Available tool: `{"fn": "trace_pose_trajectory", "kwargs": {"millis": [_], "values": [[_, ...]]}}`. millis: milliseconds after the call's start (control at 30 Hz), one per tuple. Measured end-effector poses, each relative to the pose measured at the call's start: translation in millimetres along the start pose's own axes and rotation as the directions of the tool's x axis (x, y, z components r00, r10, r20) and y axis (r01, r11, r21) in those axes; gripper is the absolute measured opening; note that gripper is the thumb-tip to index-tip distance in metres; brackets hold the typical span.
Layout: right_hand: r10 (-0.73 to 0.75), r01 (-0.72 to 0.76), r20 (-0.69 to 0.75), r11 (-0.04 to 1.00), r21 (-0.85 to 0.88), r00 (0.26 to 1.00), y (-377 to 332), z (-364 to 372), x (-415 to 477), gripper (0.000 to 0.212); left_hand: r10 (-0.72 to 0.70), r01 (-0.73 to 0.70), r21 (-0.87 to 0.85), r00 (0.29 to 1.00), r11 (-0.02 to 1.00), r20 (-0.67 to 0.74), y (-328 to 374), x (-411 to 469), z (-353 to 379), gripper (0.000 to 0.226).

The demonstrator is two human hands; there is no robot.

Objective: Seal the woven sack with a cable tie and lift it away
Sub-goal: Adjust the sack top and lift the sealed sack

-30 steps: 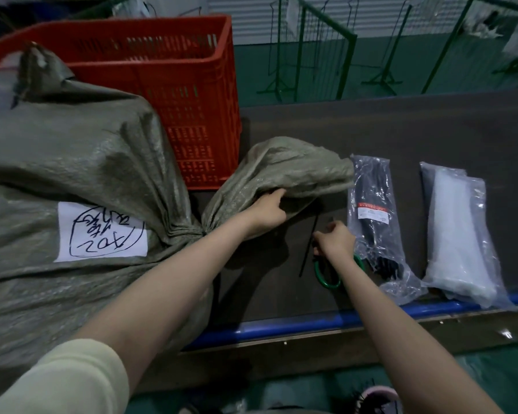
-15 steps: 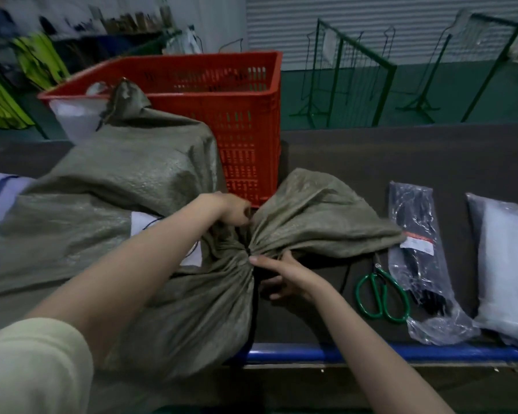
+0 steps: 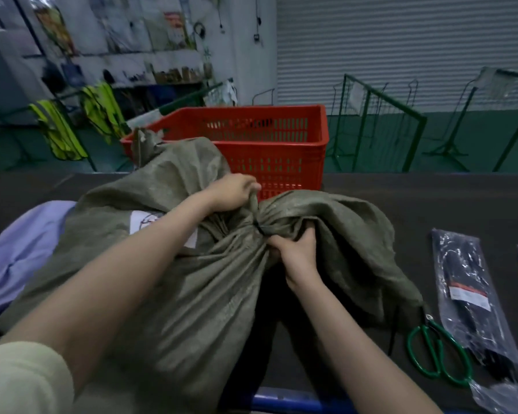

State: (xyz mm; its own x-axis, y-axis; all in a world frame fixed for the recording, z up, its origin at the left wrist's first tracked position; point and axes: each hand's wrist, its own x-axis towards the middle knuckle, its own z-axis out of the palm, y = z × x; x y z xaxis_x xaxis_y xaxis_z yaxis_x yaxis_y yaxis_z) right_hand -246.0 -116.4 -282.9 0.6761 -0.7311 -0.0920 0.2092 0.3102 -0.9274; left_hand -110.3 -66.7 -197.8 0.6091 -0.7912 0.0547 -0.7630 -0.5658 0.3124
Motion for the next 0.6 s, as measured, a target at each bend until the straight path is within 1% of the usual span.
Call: {"fn": "trace_pose_trajectory", "kwargs": {"millis": [33, 133, 200, 233, 333, 400, 467, 600], "values": [[-0.022, 0.020, 0.040, 0.999, 0.033, 0.999, -11, 12, 1, 0.079, -0.007, 0.000, -0.072, 0.996, 0.997, -0.090, -3, 0, -13, 0.030], [-0.042, 0.017, 0.179, 0.990, 0.136, 0.983, -48, 49, 2, 0.069, -0.076, -0.012, -0.282, 0.952, 0.959, -0.297, -15, -6, -48, 0.027], [-0.045, 0.012, 0.246, 0.991, 0.135, 0.968, -71, 71, 2, 0.065, -0.150, -0.019, -0.380, 0.901, 0.925, -0.408, -23, -10, -69, 0.026], [-0.043, 0.009, 0.274, 0.992, 0.123, 0.961, -80, 82, 2, 0.065, -0.200, -0.010, -0.426, 0.873, 0.905, -0.444, -27, -13, -78, 0.029], [-0.033, 0.004, 0.325, 0.996, 0.091, 0.945, -105, 112, 3, 0.064, -0.337, 0.015, -0.557, 0.809, 0.831, -0.481, -38, -21, -103, 0.038], [-0.027, 0.002, 0.359, 0.998, 0.068, 0.933, -121, 134, 2, 0.062, -0.405, 0.002, -0.629, 0.767, 0.778, -0.498, -49, -29, -121, 0.040], [-0.034, 0.031, 0.386, 0.999, 0.014, 0.922, -134, 152, 3, 0.060, -0.469, -0.012, -0.685, 0.720, 0.728, -0.511, -60, -34, -134, 0.041], [-0.020, 0.085, 0.436, 0.988, -0.131, 0.900, -145, 177, 6, 0.059, -0.564, 0.017, -0.712, 0.623, 0.702, -0.541, -80, -46, -138, 0.033]]}}
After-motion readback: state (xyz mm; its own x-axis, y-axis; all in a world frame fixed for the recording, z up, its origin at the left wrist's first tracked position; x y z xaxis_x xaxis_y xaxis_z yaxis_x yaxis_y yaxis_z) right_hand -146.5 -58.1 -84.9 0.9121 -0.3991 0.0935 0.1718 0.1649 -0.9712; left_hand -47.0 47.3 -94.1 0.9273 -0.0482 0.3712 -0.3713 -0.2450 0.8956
